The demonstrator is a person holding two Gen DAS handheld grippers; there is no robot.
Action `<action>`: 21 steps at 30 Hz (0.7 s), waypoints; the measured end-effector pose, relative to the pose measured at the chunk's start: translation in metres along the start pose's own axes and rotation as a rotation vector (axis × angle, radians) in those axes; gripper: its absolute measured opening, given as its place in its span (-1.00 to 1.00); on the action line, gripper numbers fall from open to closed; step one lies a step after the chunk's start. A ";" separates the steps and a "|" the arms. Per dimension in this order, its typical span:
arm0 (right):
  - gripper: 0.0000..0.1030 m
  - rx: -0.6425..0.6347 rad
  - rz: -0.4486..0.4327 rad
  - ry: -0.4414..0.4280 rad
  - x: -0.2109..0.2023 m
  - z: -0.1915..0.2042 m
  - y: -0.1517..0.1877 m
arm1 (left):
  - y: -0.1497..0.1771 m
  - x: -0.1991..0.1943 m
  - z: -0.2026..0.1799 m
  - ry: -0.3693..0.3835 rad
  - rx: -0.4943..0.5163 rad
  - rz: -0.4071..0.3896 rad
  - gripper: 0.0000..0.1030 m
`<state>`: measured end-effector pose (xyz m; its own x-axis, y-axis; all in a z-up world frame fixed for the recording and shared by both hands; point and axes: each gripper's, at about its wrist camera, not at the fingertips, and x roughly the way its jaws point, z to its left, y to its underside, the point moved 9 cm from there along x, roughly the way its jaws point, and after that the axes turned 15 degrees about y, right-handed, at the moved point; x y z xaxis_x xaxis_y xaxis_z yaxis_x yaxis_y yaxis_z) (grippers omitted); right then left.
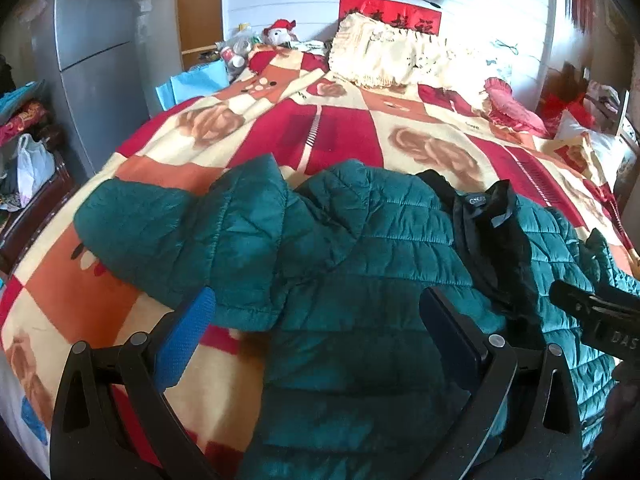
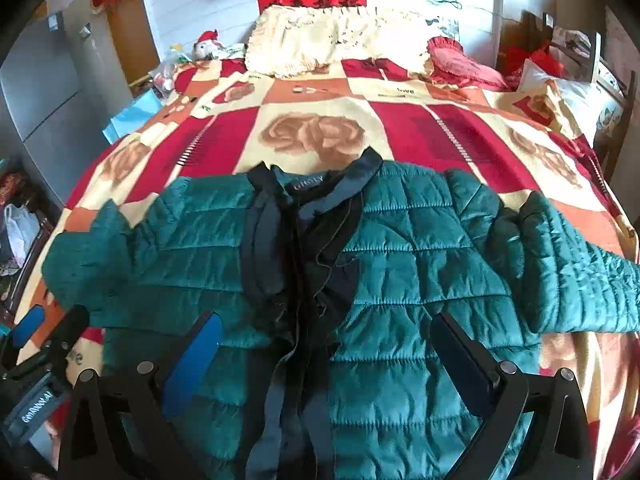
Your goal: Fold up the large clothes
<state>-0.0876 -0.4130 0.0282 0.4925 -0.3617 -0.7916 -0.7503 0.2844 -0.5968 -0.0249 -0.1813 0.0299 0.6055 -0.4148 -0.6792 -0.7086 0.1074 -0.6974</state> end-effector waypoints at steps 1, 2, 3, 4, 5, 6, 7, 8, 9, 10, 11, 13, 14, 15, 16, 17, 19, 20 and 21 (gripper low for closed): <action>1.00 0.002 0.003 0.003 0.005 0.001 0.000 | 0.000 0.003 0.001 0.010 -0.004 0.003 0.99; 1.00 0.006 0.009 0.005 0.012 0.001 0.001 | 0.000 0.006 0.002 0.016 -0.009 0.006 0.99; 1.00 0.012 0.016 0.005 0.018 0.002 0.001 | 0.000 0.009 0.004 0.020 -0.014 0.007 0.99; 1.00 0.018 0.023 0.005 0.024 0.002 0.001 | 0.000 0.012 0.006 0.025 -0.021 0.010 0.99; 1.00 0.022 0.029 0.006 0.029 0.003 0.002 | 0.000 0.015 0.008 0.028 -0.028 0.015 0.99; 1.00 0.024 0.034 0.006 0.034 0.003 0.002 | 0.000 0.018 0.011 0.025 -0.033 0.019 0.99; 1.00 0.028 0.040 0.004 0.038 0.003 0.004 | 0.000 0.020 0.014 0.020 -0.038 0.023 0.99; 1.00 0.030 0.047 0.002 0.042 0.003 0.005 | 0.000 0.022 0.016 0.017 -0.041 0.028 0.99; 1.00 0.032 0.055 -0.002 0.046 0.003 0.007 | 0.000 0.024 0.019 0.015 -0.044 0.031 0.99; 1.00 0.032 0.064 -0.011 0.051 0.004 0.009 | 0.000 0.025 0.021 0.012 -0.047 0.032 0.99; 1.00 0.031 0.070 -0.017 0.055 0.005 0.010 | 0.000 0.026 0.024 0.007 -0.049 0.032 0.99; 1.00 0.031 0.080 -0.019 0.061 0.006 0.012 | 0.000 0.028 0.029 -0.002 -0.052 0.033 0.99; 1.00 0.031 0.082 -0.020 0.063 0.007 0.013 | 0.000 0.029 0.031 -0.005 -0.054 0.034 0.99; 1.00 0.031 0.084 -0.021 0.066 0.009 0.014 | 0.000 0.030 0.033 -0.009 -0.056 0.035 0.99; 1.00 0.031 0.086 -0.018 0.068 0.009 0.015 | 0.001 0.031 0.035 -0.013 -0.057 0.036 0.99; 1.00 0.029 0.087 -0.012 0.070 0.010 0.016 | 0.001 0.031 0.037 -0.016 -0.059 0.037 0.99; 1.00 0.020 0.079 -0.004 0.072 0.013 0.016 | 0.001 0.032 0.043 -0.021 -0.067 0.036 0.99; 1.00 0.014 0.076 -0.001 0.073 0.015 0.016 | 0.001 0.032 0.046 -0.024 -0.071 0.036 0.99; 1.00 0.010 0.075 0.002 0.073 0.016 0.016 | 0.000 0.032 0.050 -0.028 -0.076 0.035 0.99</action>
<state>-0.0568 -0.4207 -0.0418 0.4344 -0.3408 -0.8338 -0.7807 0.3192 -0.5372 0.0122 -0.1497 -0.0033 0.5889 -0.3860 -0.7101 -0.7545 0.0523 -0.6542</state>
